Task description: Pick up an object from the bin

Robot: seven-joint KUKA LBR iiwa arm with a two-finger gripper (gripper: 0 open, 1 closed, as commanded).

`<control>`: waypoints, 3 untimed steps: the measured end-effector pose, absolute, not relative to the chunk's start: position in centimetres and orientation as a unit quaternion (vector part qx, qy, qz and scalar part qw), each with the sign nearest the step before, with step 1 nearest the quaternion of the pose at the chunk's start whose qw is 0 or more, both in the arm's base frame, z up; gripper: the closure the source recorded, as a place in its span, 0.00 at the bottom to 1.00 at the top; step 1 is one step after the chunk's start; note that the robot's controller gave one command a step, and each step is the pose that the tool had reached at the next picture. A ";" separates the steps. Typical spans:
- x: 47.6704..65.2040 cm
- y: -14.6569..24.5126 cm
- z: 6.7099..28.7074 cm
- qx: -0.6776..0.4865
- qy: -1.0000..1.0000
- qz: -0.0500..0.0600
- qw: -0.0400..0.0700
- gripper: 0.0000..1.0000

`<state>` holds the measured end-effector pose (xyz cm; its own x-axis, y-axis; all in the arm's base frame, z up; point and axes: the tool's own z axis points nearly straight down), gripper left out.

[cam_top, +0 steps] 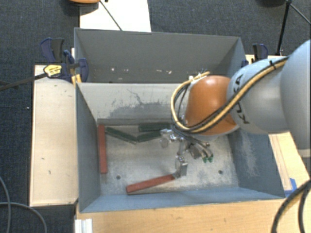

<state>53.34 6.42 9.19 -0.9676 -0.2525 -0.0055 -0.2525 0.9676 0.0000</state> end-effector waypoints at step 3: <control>50.9 7.1 9.9 -0.210 0.978 0.000 0.006 0.00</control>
Offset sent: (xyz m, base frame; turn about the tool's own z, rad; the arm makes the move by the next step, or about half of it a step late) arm 0.0187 0.0294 0.0532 -0.1693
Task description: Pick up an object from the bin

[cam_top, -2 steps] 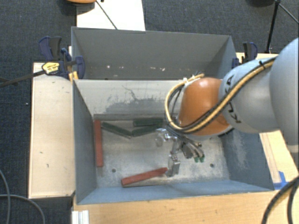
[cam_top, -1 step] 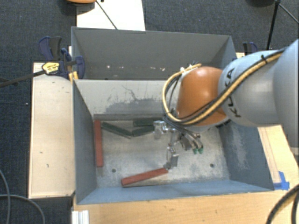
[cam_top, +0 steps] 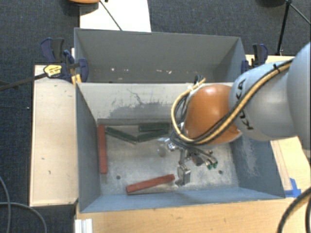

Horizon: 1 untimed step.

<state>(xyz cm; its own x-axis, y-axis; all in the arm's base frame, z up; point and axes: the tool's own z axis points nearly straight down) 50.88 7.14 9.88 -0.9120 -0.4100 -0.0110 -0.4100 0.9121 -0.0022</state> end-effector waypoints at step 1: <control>48.3 10.1 7.0 -0.159 0.987 0.000 0.000 1.00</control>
Offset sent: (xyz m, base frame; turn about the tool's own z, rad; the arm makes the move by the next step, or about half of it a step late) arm 0.0000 0.0000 0.0000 0.0000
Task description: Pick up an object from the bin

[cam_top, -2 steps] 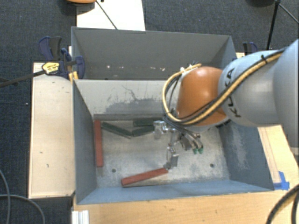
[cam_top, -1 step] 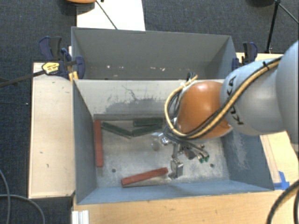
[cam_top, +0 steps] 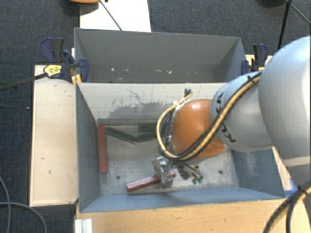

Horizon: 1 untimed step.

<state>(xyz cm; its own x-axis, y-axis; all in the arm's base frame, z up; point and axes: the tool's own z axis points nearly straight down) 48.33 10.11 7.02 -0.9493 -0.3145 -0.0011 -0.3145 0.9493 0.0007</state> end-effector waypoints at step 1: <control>48.3 10.1 7.0 -0.159 0.987 0.000 0.000 1.00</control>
Offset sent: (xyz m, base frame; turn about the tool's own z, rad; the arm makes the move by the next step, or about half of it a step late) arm 0.0115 -0.0038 0.1421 -0.0247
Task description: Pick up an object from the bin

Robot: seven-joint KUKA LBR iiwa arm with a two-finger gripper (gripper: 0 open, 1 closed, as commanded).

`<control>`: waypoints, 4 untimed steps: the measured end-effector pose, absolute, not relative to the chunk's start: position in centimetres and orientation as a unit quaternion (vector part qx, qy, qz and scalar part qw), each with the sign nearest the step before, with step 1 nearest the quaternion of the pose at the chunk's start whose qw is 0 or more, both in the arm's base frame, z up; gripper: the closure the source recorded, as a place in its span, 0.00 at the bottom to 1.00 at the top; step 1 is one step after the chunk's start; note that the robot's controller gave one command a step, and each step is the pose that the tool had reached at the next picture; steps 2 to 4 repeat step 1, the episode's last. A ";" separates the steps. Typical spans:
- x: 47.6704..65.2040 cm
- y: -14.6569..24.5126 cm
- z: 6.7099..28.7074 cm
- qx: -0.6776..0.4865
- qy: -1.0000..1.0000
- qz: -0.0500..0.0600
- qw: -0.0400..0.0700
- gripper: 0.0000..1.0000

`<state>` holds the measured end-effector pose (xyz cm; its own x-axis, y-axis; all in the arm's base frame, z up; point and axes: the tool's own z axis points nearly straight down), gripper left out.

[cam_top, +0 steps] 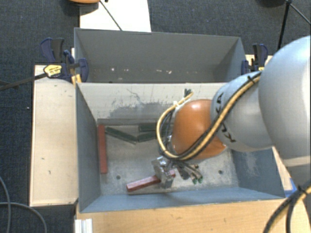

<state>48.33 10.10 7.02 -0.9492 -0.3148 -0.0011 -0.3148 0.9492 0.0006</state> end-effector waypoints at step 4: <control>49.6 9.7 21.3 -0.170 0.985 0.000 0.002 1.00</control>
Offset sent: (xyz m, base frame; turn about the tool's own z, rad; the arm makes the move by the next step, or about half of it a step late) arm 0.0000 0.0000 0.0000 0.0000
